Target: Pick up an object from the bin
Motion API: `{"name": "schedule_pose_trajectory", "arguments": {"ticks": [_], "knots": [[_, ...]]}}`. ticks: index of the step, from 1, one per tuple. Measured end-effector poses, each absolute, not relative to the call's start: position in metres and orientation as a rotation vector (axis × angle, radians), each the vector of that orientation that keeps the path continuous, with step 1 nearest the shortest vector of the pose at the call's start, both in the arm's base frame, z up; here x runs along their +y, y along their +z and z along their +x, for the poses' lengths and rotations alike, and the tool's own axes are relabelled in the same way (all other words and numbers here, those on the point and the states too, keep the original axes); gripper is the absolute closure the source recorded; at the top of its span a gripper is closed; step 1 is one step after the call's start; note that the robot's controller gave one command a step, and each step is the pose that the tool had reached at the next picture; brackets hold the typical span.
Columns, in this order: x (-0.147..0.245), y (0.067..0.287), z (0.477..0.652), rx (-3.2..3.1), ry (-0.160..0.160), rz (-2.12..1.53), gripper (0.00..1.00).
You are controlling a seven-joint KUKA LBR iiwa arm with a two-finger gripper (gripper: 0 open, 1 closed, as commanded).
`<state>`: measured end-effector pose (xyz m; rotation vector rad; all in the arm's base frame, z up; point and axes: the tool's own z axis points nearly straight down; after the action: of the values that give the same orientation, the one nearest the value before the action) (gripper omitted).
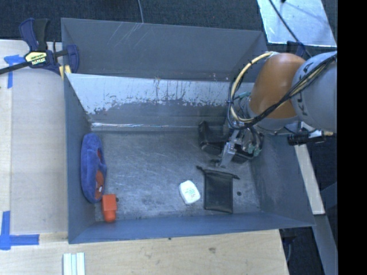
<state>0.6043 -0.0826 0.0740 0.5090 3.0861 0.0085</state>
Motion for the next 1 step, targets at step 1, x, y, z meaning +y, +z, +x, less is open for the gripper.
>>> {"name": "schedule_pose_trajectory", "arguments": {"ticks": [1], "knots": [[-0.0821,0.0761,0.6061,3.082,0.01,0.502,0.0]]}}
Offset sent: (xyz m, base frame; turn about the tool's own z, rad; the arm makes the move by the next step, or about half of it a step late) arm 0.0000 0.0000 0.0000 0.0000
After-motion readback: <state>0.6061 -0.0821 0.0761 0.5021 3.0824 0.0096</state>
